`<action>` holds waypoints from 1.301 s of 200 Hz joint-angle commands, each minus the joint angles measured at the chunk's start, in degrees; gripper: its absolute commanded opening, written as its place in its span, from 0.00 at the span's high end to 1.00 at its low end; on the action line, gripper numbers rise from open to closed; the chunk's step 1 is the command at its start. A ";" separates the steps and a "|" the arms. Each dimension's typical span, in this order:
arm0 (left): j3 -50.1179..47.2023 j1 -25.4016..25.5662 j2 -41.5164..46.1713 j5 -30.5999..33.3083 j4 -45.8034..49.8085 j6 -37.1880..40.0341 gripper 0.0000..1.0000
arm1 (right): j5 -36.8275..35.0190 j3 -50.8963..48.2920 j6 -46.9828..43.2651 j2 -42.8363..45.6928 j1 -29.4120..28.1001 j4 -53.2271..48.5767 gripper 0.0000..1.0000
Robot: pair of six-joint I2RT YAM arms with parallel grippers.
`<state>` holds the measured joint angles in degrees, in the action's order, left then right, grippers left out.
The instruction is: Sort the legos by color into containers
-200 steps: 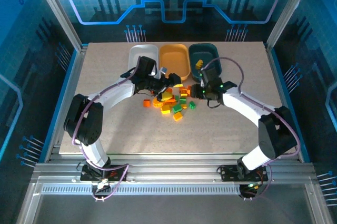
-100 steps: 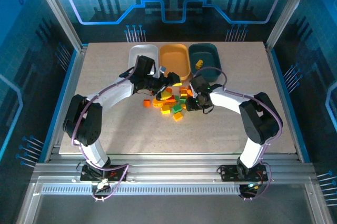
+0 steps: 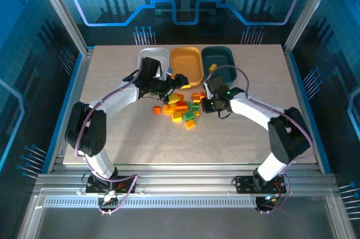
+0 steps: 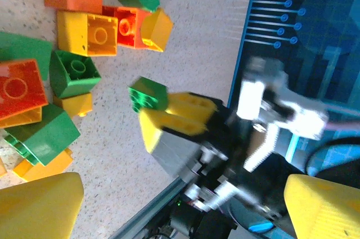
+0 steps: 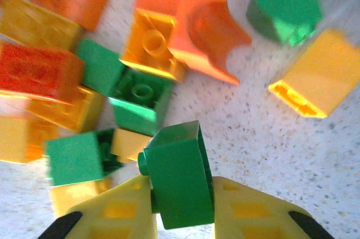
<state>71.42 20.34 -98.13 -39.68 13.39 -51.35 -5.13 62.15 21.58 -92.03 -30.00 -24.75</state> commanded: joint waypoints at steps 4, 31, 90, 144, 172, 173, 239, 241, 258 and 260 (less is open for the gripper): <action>-0.96 -3.14 2.94 0.94 -0.09 -1.10 0.06 | 0.37 5.66 0.58 0.79 -1.29 0.34 0.76; -1.04 -7.53 2.02 3.05 1.78 0.09 0.06 | -0.82 16.92 -0.25 -10.00 -0.06 1.56 0.75; -2.17 -10.58 0.84 4.79 1.65 -0.15 0.06 | 1.11 48.40 -0.69 -33.87 3.43 -7.77 0.73; -2.03 -10.58 0.14 3.48 0.70 -1.10 0.06 | 1.03 52.75 -2.18 -34.09 4.45 -10.13 0.46; -2.41 -10.57 0.22 3.30 0.02 -1.79 0.06 | -1.43 36.95 -0.25 -22.88 3.19 -2.56 0.44; -2.42 -10.58 0.22 3.30 0.00 -1.81 0.06 | -1.53 36.40 -0.25 -22.22 3.10 -2.39 0.44; -3.64 -10.23 -1.12 2.71 -1.63 -3.49 0.06 | -7.56 15.34 7.51 -14.40 0.56 1.65 0.47; -3.72 -10.23 -1.11 2.69 -1.75 -3.54 0.06 | -7.30 15.36 7.51 -14.65 0.56 1.62 0.47; -3.79 -9.90 -1.13 2.68 -1.83 -3.56 0.06 | -5.61 15.92 7.64 -16.16 0.51 1.49 0.46; -3.75 -9.88 -1.06 2.72 -1.80 -3.57 0.07 | -5.60 16.06 7.67 -16.34 0.48 1.25 0.46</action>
<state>68.58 9.78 -98.45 -35.42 12.49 -53.80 -10.98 77.84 27.05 -106.26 -29.28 -24.71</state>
